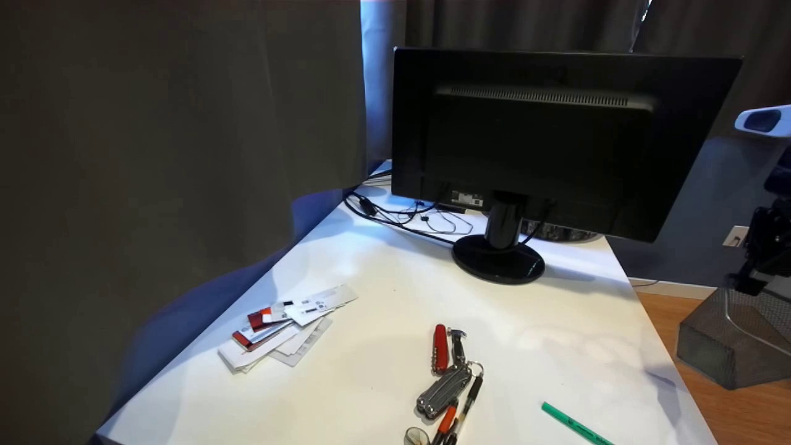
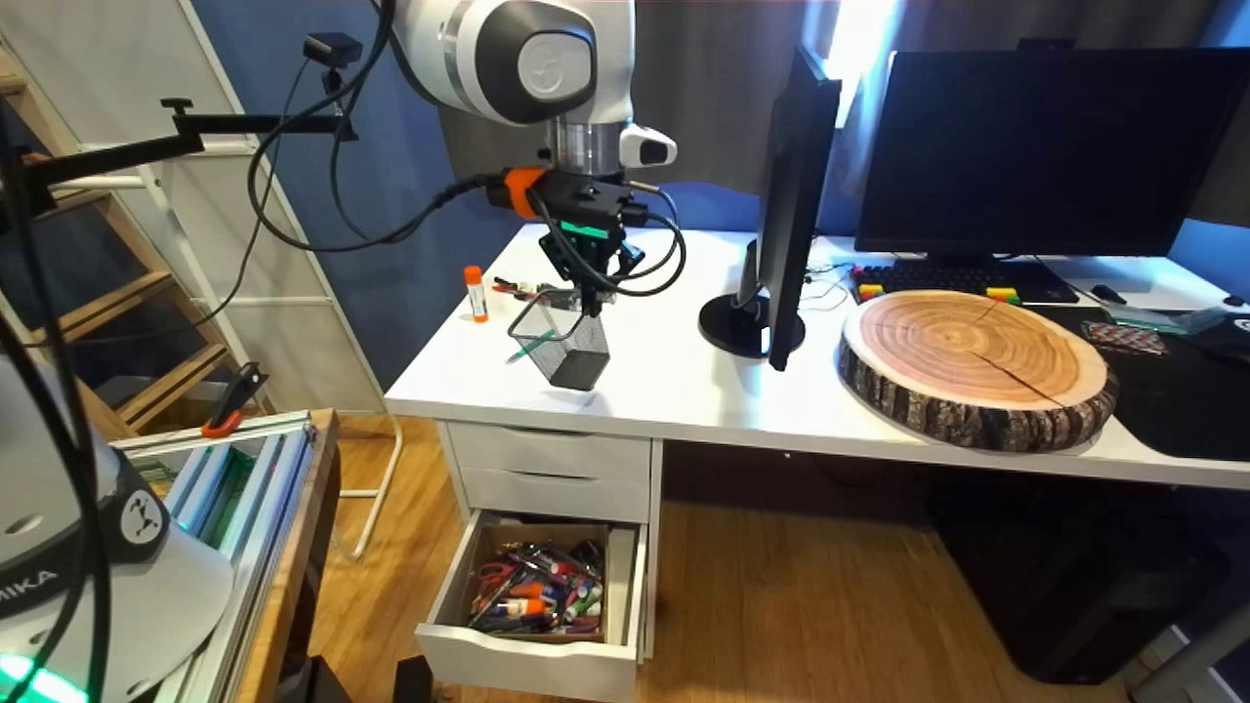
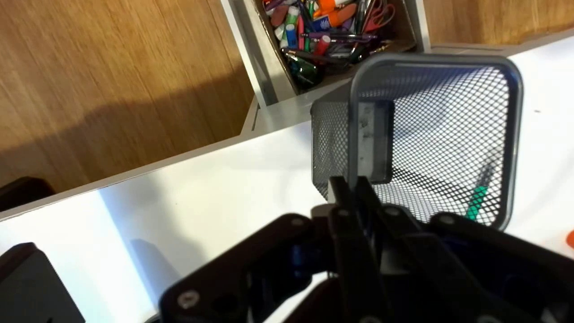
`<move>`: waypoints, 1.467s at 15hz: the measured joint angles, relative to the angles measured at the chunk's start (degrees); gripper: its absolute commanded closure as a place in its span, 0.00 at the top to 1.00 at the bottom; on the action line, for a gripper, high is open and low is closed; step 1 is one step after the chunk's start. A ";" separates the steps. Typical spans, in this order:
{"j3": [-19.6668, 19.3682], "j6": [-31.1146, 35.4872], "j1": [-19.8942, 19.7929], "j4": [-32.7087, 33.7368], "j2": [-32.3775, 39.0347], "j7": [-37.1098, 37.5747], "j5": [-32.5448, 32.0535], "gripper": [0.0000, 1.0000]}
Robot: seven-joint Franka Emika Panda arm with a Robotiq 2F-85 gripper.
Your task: Move the pen holder from the drawer to the top of the desk then put the green pen in it
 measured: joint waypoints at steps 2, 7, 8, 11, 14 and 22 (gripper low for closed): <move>-0.01 1.22 -0.11 1.55 2.39 0.01 0.96 0.02; 0.92 1.58 -0.80 6.51 8.72 -0.36 5.81 0.02; 1.29 1.58 -1.14 7.36 9.84 -0.36 6.92 0.02; 1.75 2.14 -2.05 9.48 12.52 -0.19 8.34 0.02; 1.65 3.42 -2.64 10.82 14.89 0.52 8.34 0.02; 2.20 6.85 -3.24 12.45 17.48 0.86 8.27 0.66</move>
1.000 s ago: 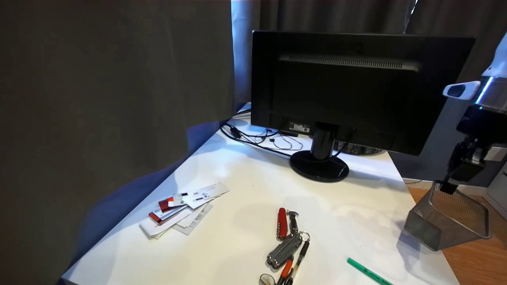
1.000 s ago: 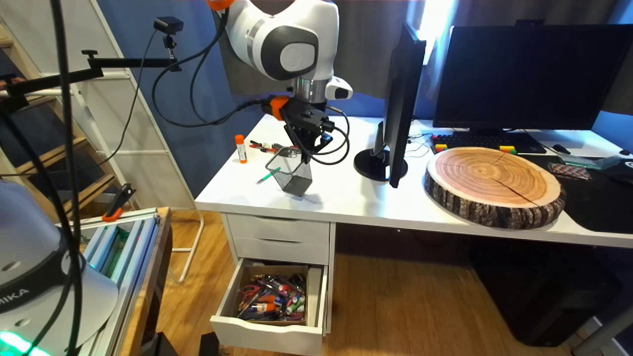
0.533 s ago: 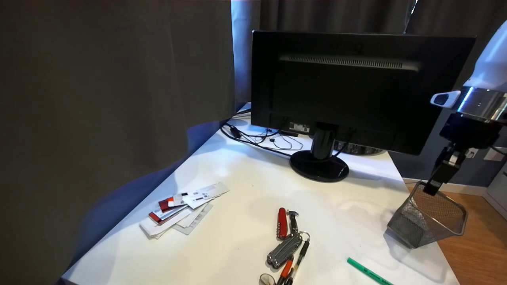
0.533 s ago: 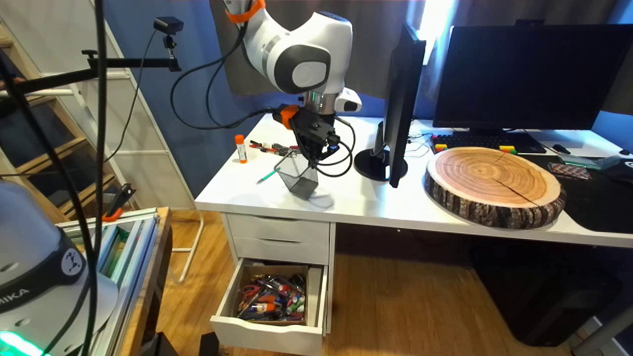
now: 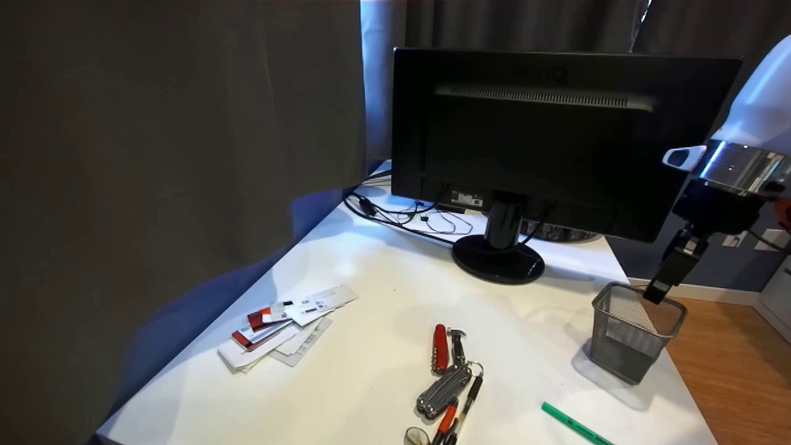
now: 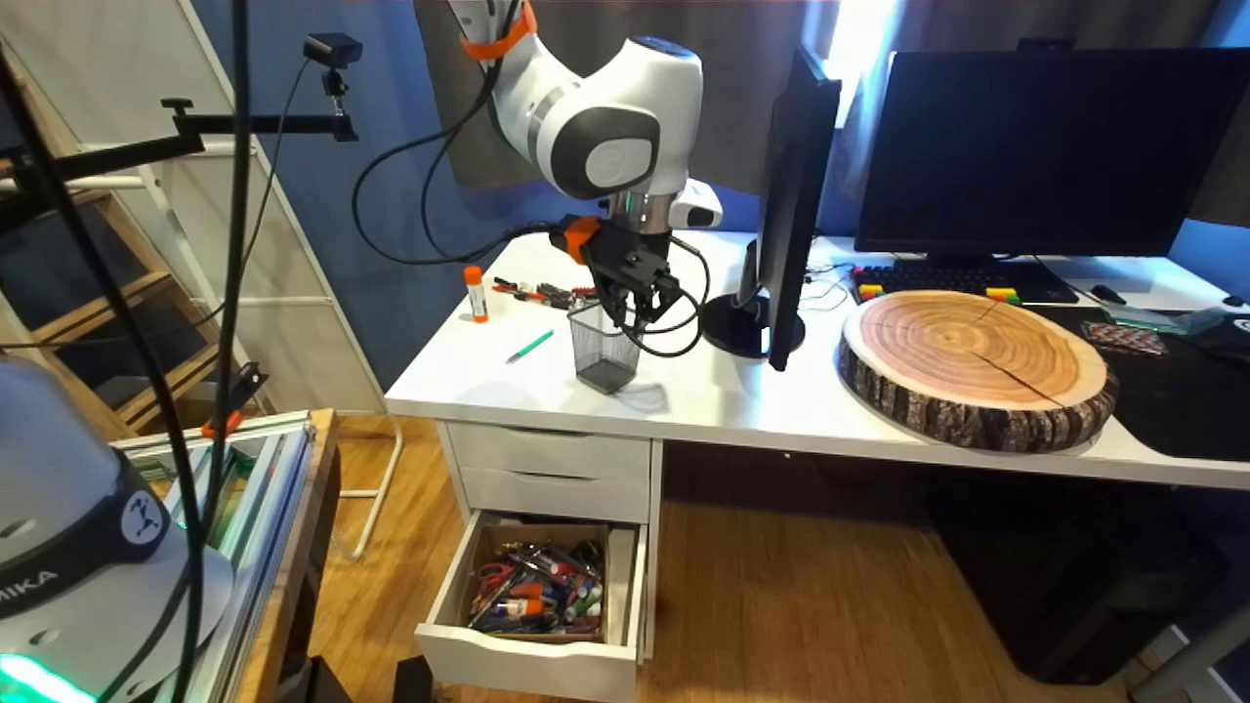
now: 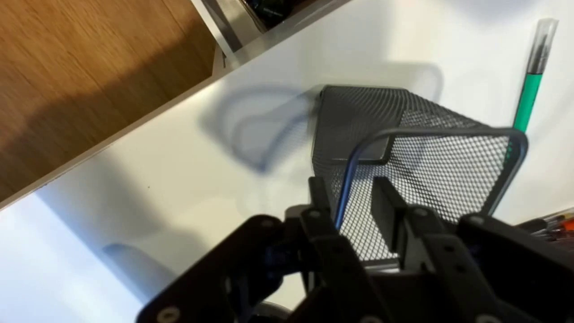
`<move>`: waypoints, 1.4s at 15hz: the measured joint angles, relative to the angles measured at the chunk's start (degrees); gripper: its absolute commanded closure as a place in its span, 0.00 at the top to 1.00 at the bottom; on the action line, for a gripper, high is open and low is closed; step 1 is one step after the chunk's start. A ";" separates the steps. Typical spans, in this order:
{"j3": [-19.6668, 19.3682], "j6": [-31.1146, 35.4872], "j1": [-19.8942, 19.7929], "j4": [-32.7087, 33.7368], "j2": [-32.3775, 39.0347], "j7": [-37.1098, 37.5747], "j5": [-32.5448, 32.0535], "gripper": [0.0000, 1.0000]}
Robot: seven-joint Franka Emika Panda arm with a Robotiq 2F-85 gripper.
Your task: Move the pen holder from the drawer to the top of the desk then put the green pen in it
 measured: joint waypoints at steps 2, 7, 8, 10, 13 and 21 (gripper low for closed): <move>0.81 0.17 0.14 -0.03 -0.68 0.00 -0.12 0.80; 4.13 0.17 1.30 -1.75 -4.78 0.00 -0.21 1.00; 4.60 0.17 1.95 -2.47 -5.96 0.01 -0.36 1.00; 5.48 0.18 3.47 -3.91 -8.06 0.00 -0.93 1.00; 7.02 0.17 6.35 -5.41 -9.31 -0.12 -2.28 1.00; 7.95 0.17 10.98 -5.80 -5.43 0.10 -7.51 1.00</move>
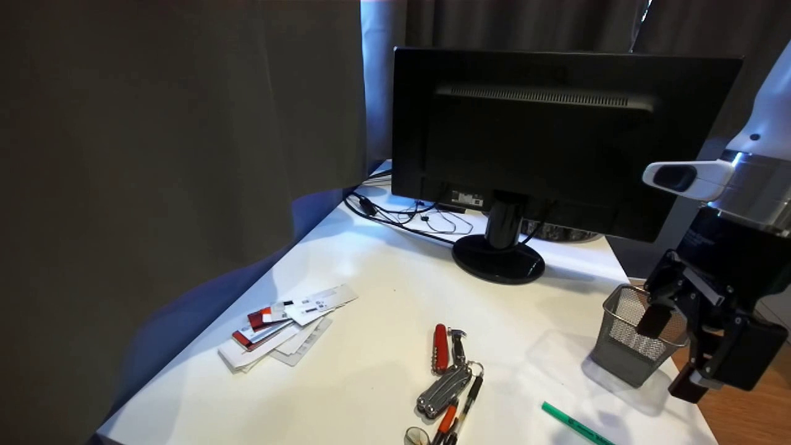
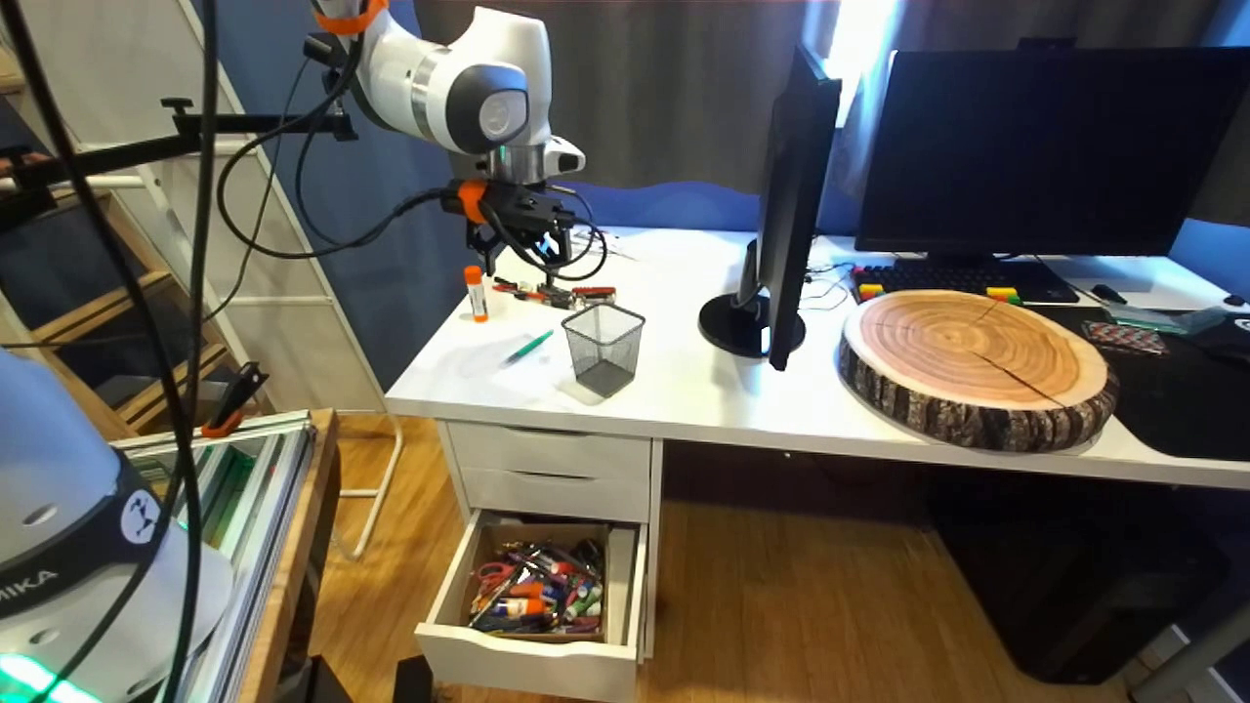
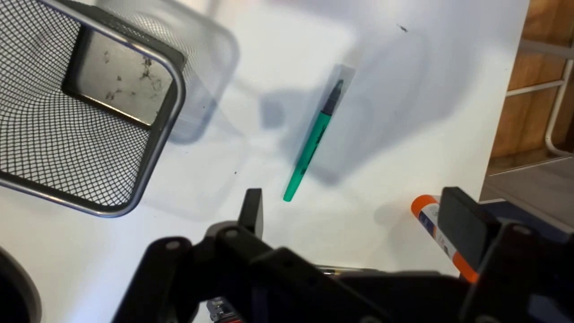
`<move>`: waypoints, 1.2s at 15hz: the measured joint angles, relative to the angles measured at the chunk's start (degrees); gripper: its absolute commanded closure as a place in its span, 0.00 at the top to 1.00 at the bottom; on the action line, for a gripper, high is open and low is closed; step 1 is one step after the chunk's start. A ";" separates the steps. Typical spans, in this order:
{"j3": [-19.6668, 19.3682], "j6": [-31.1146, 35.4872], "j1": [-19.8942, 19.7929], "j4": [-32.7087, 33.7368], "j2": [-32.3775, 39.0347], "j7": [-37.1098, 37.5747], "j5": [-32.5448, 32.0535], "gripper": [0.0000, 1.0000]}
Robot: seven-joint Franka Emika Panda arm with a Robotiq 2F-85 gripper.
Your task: Move the pen holder from the drawer to the top of the desk then put the green pen in it
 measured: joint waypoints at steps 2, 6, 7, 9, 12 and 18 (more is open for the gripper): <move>-0.14 0.00 0.00 0.11 0.02 -0.01 -0.02 1.00; -0.04 0.12 -0.08 0.17 0.13 -0.11 -0.03 1.00; 0.17 0.73 -0.08 0.25 0.50 -0.25 -0.03 1.00; 0.26 3.88 0.32 0.59 2.26 -0.15 -0.23 1.00; 0.18 11.41 0.74 1.28 6.71 -0.08 -1.10 1.00; -2.07 22.47 1.49 2.94 14.99 0.27 -5.41 1.00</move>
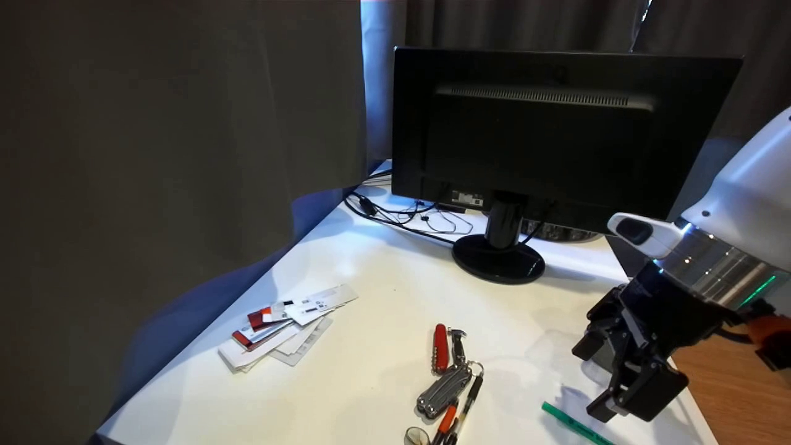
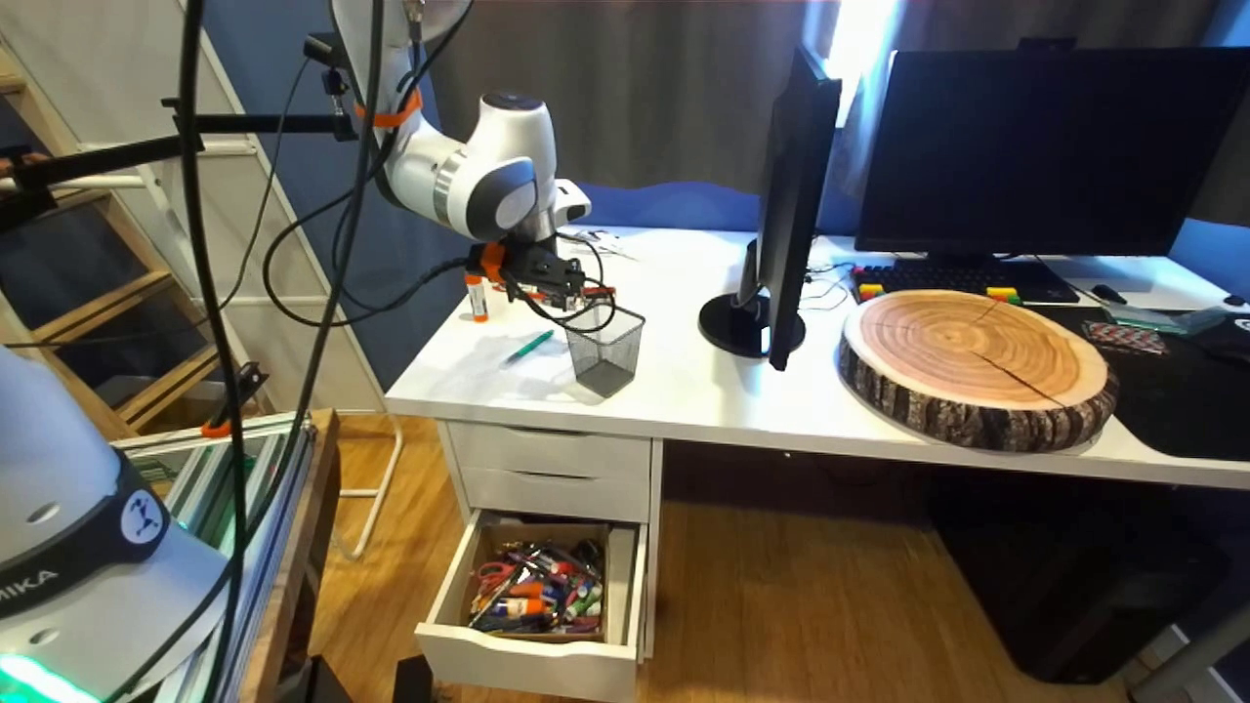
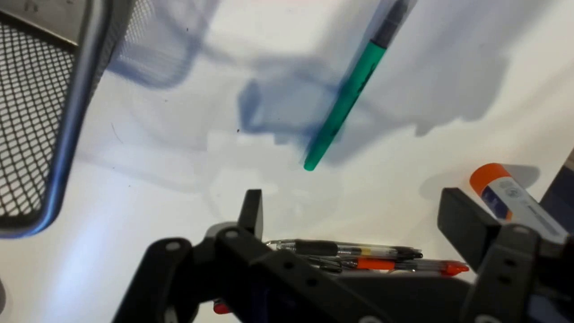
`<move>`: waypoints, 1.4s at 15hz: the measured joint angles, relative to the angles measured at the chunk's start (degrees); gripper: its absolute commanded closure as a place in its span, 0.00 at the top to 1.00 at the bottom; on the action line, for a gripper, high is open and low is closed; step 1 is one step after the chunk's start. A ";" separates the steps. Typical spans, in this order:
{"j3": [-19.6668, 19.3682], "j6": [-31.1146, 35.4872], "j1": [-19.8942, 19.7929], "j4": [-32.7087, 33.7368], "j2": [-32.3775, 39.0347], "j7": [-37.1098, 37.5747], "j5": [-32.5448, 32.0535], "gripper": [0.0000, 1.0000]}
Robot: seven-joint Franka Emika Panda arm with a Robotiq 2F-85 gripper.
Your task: Move the pen holder from the drawer to the top of the desk then put the green pen in it
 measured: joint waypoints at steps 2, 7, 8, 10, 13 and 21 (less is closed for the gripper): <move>-2.00 0.82 1.52 1.30 2.16 0.67 -1.24 1.00; -8.28 0.80 7.93 4.88 5.86 3.88 -3.25 0.72; -9.22 0.79 9.06 5.50 6.40 4.52 -3.44 0.70; -10.82 0.69 11.04 6.63 7.28 5.58 -3.57 0.56; -12.57 0.45 13.17 7.78 8.03 6.90 -3.57 0.34; -14.92 0.38 14.42 8.41 7.64 9.26 -3.57 0.03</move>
